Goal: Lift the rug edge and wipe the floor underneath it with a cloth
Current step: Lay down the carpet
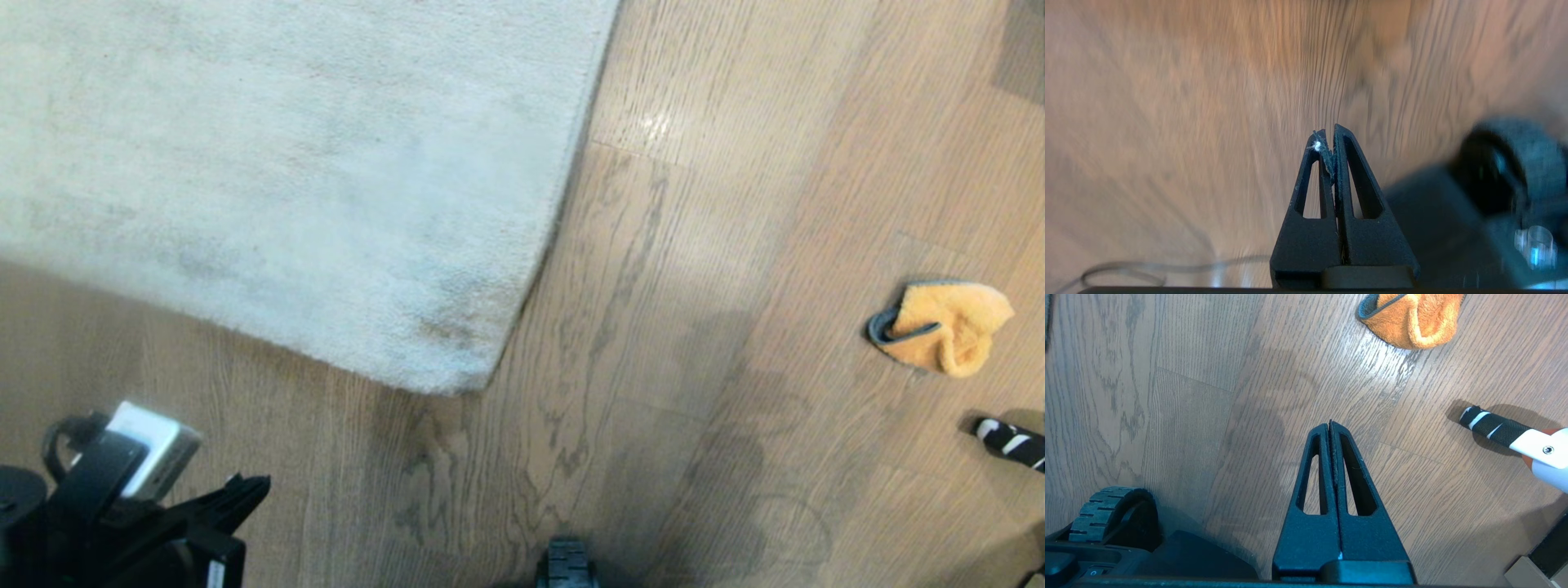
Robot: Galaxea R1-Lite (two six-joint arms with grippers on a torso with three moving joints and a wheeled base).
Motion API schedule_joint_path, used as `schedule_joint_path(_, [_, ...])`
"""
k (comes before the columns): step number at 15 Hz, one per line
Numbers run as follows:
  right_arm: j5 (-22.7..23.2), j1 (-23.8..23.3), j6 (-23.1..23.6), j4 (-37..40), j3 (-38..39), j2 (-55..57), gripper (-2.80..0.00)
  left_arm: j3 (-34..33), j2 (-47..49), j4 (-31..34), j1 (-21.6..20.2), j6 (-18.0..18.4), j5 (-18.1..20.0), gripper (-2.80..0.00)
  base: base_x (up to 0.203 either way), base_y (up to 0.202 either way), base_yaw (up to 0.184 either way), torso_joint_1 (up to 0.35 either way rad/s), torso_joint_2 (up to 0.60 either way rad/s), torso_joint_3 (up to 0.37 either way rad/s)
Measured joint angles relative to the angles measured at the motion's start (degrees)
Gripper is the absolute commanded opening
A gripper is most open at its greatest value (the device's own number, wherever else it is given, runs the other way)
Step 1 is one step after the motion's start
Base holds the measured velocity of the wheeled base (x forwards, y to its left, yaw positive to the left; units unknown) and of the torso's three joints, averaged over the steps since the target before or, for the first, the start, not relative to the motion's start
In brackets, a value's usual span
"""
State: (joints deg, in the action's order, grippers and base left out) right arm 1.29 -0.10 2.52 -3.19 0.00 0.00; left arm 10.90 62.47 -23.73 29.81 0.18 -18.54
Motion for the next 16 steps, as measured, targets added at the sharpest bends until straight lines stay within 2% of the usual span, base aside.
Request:
schedule_joint_path(2, [0.0,0.0,0.0,0.0,0.0,0.0,-2.80,1.8,7.8,-6.9,-1.4,0.4,1.1,-2.80,0.000,0.000,0.000,0.000,0.00,0.000])
schedule_joint_path(7, [0.0,0.0,0.0,0.0,0.0,0.0,-2.80,9.4,27.7,-26.6,-5.9,2.6,9.3,-2.80,0.000,0.000,0.000,0.000,0.00,0.000])
schedule_joint_path(11, [0.0,0.0,0.0,0.0,0.0,0.0,-2.80,16.3,40.5,-33.3,-6.6,3.7,14.6,-2.80,0.000,0.000,0.000,0.000,0.00,0.000])
schedule_joint_path(16, [0.0,0.0,0.0,0.0,0.0,0.0,-2.80,24.2,55.3,-42.6,-5.9,4.1,22.9,-2.80,0.000,0.000,0.000,0.000,0.00,0.000])
